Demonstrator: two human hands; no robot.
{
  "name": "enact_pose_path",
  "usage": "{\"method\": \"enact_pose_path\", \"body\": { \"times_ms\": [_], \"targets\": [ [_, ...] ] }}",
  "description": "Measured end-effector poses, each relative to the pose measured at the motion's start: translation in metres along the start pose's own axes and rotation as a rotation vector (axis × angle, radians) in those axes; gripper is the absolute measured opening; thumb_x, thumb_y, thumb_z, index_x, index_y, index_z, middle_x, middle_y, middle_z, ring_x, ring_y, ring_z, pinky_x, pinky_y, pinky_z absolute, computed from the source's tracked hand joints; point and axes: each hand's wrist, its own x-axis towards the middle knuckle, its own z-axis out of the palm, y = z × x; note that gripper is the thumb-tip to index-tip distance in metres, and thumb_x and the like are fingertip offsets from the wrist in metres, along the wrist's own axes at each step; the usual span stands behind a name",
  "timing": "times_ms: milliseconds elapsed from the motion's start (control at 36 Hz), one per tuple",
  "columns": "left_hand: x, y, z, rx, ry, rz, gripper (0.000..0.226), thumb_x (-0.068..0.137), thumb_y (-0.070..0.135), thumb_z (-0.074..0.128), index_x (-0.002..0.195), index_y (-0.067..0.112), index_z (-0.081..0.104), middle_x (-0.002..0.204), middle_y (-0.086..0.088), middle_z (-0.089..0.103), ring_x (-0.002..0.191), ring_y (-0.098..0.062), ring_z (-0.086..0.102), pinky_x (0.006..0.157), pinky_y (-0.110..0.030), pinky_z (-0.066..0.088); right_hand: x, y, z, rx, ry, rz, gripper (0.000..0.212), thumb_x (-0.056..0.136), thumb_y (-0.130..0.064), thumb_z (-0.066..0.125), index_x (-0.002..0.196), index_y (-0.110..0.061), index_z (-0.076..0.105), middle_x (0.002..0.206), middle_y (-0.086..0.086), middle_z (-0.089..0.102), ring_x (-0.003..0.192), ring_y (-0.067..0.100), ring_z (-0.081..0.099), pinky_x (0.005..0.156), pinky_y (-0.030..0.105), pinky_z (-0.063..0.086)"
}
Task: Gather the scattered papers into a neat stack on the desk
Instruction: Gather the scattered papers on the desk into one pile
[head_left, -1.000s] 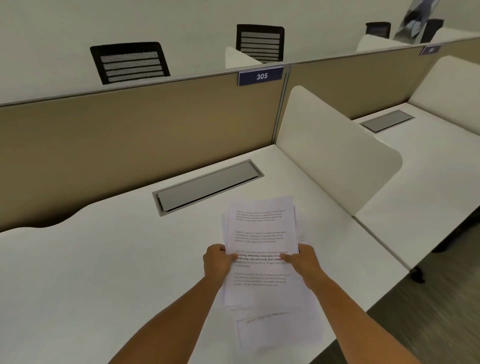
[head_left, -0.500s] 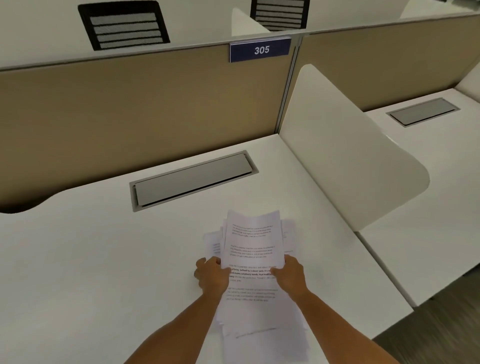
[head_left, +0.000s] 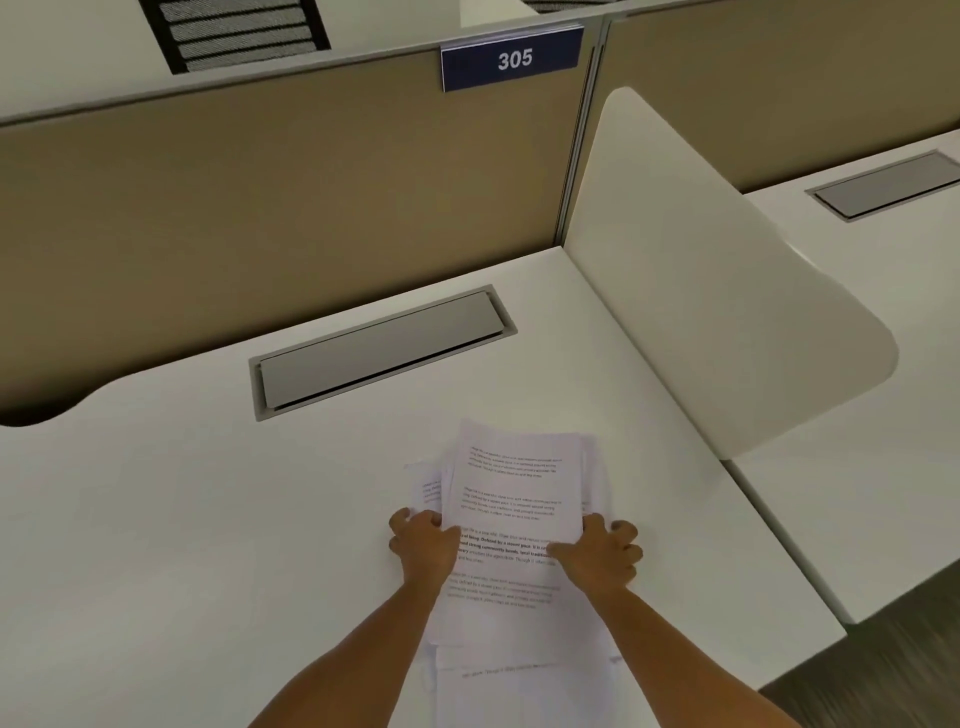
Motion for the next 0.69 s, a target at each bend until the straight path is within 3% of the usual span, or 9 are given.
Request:
{"method": "enact_pose_path", "body": {
  "times_ms": [83, 139, 194, 306, 417, 500, 583, 694],
  "targets": [
    [0.002, 0.002, 0.000, -0.093, 0.010, 0.027, 0.015, 0.084, 0.015, 0.074, 0.083, 0.003, 0.064, 0.133, -0.024, 0.047, 0.102, -0.029, 0.055, 0.097, -0.032, 0.048, 0.004, -0.002, -0.003, 0.069, -0.008, -0.004, 0.072, 0.066, -0.042, 0.086, 0.123, -0.019, 0.047, 0.135, 0.012, 0.031, 0.122, 0.037, 0.043, 0.104, 0.048, 0.045],
    [0.003, 0.001, 0.001, -0.171, 0.008, 0.035, 0.017, 0.082, 0.009, 0.074, 0.076, 0.000, 0.062, 0.115, -0.029, 0.061, 0.090, -0.034, 0.064, 0.092, -0.039, 0.057, 0.005, -0.002, -0.004, 0.106, 0.011, -0.033, 0.074, 0.065, -0.036, 0.088, 0.120, -0.017, 0.043, 0.131, 0.013, 0.038, 0.117, 0.037, 0.048, 0.099, 0.048, 0.049],
    [0.002, 0.002, -0.002, -0.214, -0.021, 0.013, 0.012, 0.083, 0.010, 0.073, 0.085, 0.000, 0.066, 0.101, -0.020, 0.071, 0.084, -0.030, 0.070, 0.082, -0.044, 0.061, 0.006, -0.003, -0.006, 0.155, 0.026, -0.068, 0.079, 0.064, -0.031, 0.089, 0.122, -0.017, 0.038, 0.128, 0.014, 0.046, 0.115, 0.036, 0.051, 0.097, 0.048, 0.049],
    [0.002, -0.005, -0.003, -0.313, -0.099, 0.001, 0.023, 0.086, 0.010, 0.070, 0.107, 0.010, 0.060, 0.107, -0.010, 0.069, 0.085, -0.019, 0.065, 0.065, -0.022, 0.052, 0.011, -0.006, -0.011, 0.275, -0.002, -0.068, 0.093, 0.069, -0.025, 0.089, 0.137, -0.018, 0.026, 0.133, 0.016, 0.052, 0.121, 0.038, 0.049, 0.101, 0.051, 0.046],
    [0.006, -0.013, -0.005, -0.425, -0.066, -0.015, 0.049, 0.083, 0.000, 0.073, 0.117, 0.010, 0.040, 0.102, -0.007, 0.056, 0.091, -0.025, 0.062, 0.068, -0.022, 0.050, 0.015, -0.010, -0.014, 0.342, -0.066, -0.098, 0.100, 0.075, -0.019, 0.084, 0.149, -0.013, 0.017, 0.143, 0.018, 0.045, 0.132, 0.042, 0.041, 0.110, 0.054, 0.039],
    [0.008, -0.015, -0.007, -0.518, -0.063, -0.080, 0.070, 0.081, -0.001, 0.077, 0.129, 0.013, 0.028, 0.106, -0.009, 0.055, 0.095, -0.029, 0.061, 0.084, -0.036, 0.053, 0.015, -0.016, -0.017, 0.325, -0.087, -0.110, 0.100, 0.076, -0.019, 0.084, 0.151, -0.008, 0.019, 0.146, 0.019, 0.042, 0.135, 0.039, 0.042, 0.116, 0.052, 0.034],
    [0.010, -0.020, -0.011, -0.635, -0.136, -0.153, 0.069, 0.079, 0.002, 0.081, 0.130, 0.015, 0.036, 0.111, -0.009, 0.059, 0.098, -0.031, 0.065, 0.088, -0.043, 0.057, 0.013, -0.022, -0.017, 0.340, -0.126, -0.096, 0.100, 0.075, -0.017, 0.085, 0.151, -0.004, 0.021, 0.148, 0.020, 0.037, 0.134, 0.038, 0.044, 0.112, 0.050, 0.040],
    [0.012, -0.024, -0.017, -0.697, -0.260, -0.152, 0.050, 0.077, 0.001, 0.082, 0.122, 0.006, 0.058, 0.109, -0.013, 0.072, 0.091, -0.029, 0.072, 0.066, -0.033, 0.061, 0.014, -0.025, -0.015, 0.411, -0.206, -0.073, 0.098, 0.075, -0.014, 0.085, 0.150, -0.001, 0.023, 0.145, 0.019, 0.044, 0.129, 0.035, 0.050, 0.101, 0.041, 0.050]
  ]
}}
